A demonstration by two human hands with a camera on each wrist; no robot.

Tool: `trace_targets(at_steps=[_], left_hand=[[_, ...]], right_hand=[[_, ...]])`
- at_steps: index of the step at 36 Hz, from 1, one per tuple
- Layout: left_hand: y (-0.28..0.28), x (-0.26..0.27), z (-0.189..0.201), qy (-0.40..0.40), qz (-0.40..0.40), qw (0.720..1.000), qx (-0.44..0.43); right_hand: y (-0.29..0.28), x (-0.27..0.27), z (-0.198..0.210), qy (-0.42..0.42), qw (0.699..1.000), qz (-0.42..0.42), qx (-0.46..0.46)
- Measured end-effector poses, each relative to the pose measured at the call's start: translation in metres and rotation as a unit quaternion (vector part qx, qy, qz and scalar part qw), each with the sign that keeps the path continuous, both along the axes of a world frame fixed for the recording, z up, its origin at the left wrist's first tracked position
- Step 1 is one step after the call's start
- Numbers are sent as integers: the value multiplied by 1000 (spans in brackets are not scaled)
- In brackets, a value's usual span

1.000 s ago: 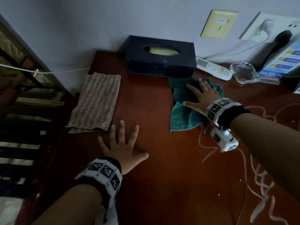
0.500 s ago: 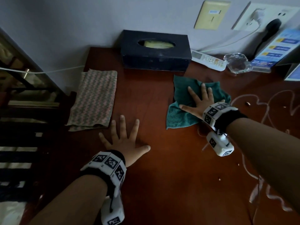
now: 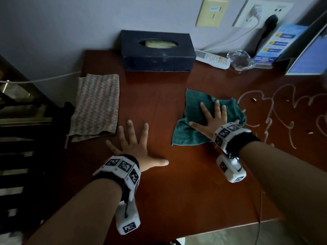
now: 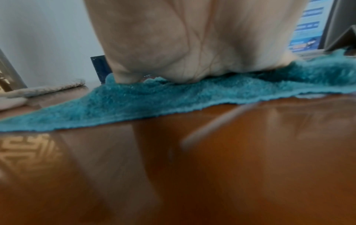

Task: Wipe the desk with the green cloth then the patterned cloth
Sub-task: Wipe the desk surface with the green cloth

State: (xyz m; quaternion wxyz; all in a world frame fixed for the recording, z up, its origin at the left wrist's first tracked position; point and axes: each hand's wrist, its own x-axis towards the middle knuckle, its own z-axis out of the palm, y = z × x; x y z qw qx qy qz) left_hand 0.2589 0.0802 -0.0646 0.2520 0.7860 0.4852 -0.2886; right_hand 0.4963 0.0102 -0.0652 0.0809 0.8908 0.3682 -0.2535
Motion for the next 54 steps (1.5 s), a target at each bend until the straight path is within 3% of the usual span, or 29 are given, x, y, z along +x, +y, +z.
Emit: trace_targets(at_steps=[20, 23, 26, 30, 36, 54], left_hand=[[-5, 3, 6, 28, 5, 999, 38], [-13, 10, 12, 35, -35, 996, 81], [-30, 20, 15, -23, -91, 989, 111], [-65, 41, 14, -72, -103, 988, 88], [-101, 63, 0, -61, -82, 993, 61], [-100, 71, 1, -38, -44, 998, 12]], right_hand=[[-66, -32, -2, 9, 1000, 19, -7], [-74, -33, -1, 7, 1000, 27, -10], [-80, -34, -2, 6, 999, 36, -6], [-93, -35, -3, 7, 999, 49, -7], [-111, -38, -3, -1, 997, 72, -17], [-188, -57, -3, 17, 993, 115, 11]])
